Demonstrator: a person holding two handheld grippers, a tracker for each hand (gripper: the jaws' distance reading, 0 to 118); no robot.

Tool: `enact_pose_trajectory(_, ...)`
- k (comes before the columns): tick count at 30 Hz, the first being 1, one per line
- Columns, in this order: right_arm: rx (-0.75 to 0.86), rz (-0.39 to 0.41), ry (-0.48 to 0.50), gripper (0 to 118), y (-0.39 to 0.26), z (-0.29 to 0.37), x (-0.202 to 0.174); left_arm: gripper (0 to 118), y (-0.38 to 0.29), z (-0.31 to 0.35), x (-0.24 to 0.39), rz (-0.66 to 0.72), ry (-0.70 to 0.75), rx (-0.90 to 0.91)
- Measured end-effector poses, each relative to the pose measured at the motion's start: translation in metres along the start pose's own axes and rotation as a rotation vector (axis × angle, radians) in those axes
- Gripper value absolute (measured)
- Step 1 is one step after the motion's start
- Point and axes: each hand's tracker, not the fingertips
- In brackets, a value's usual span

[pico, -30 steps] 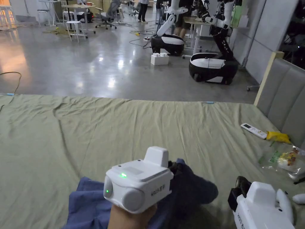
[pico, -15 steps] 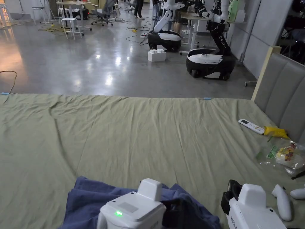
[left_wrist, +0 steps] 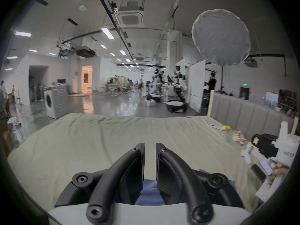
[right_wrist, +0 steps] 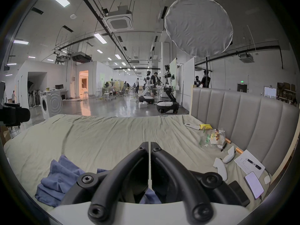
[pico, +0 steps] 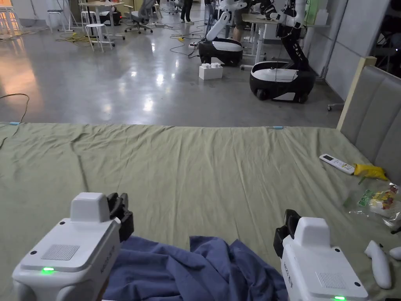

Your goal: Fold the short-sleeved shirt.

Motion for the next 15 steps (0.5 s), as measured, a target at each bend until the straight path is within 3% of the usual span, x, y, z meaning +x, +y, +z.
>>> enact_pose_trajectory(4, 0.03, 0.007, 0.015, 3, 0.008, 0.001, -0.007, 5, -0.003, 0.005, -0.018, 0.017, -0.007, -0.007)
enact_pose_trajectory(15, 0.04, 0.05, 0.047, 3, 0.01, 0.002, -0.014, 2, -0.024, 0.0, -0.045, 0.046, 0.018, -0.121)
